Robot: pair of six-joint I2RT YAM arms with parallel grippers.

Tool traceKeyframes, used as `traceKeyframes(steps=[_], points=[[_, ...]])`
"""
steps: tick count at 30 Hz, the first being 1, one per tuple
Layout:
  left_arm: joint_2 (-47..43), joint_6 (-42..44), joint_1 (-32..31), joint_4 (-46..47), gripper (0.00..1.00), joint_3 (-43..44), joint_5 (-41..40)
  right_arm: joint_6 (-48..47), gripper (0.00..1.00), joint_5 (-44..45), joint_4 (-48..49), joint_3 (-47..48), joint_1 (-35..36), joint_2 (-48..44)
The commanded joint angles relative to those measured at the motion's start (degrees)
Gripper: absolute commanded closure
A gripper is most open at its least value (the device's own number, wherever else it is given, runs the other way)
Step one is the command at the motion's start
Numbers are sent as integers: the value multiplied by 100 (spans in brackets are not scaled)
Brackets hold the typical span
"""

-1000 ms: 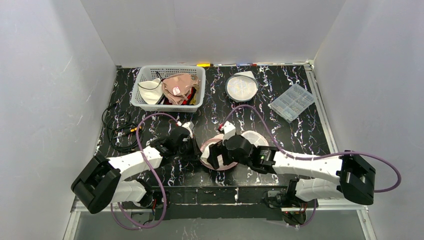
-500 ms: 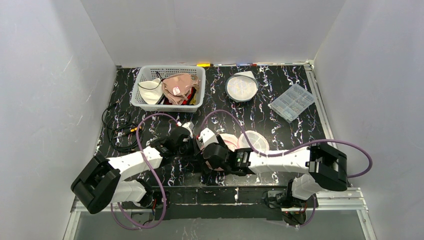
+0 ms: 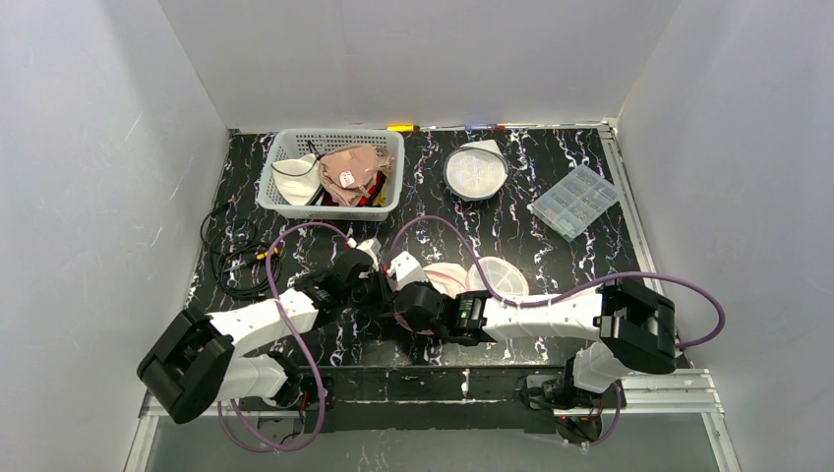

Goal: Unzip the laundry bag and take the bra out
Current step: Pick up the bra from the laundry bag.

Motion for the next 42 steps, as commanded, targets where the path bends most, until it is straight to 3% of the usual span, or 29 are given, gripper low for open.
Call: traceKeyframes(steps=[1,4,7,10,20,30,42], points=[[-188,-16,-32,-23,100,13,-46,29,51,135,-274,293,23,127],[-238,-26,-31,-42,100,21,-40,41,57,34,-370,309,23,207],[-288,-4,-27,-83,100,39,-55,81,82,22,-402,303,22,201],[-334,2,-32,-121,100,57,-76,63,99,25,-316,245,18,-37],[-297,44,-32,-181,100,188,-151,-151,99,-238,-372,65,-66,-1402],[-38,106,-29,-271,100,451,-167,169,99,-1300,230,-491,-656,-2653],[-95,176,-30,-894,100,721,-529,-474,99,-567,-542,65,-816,-3276]])
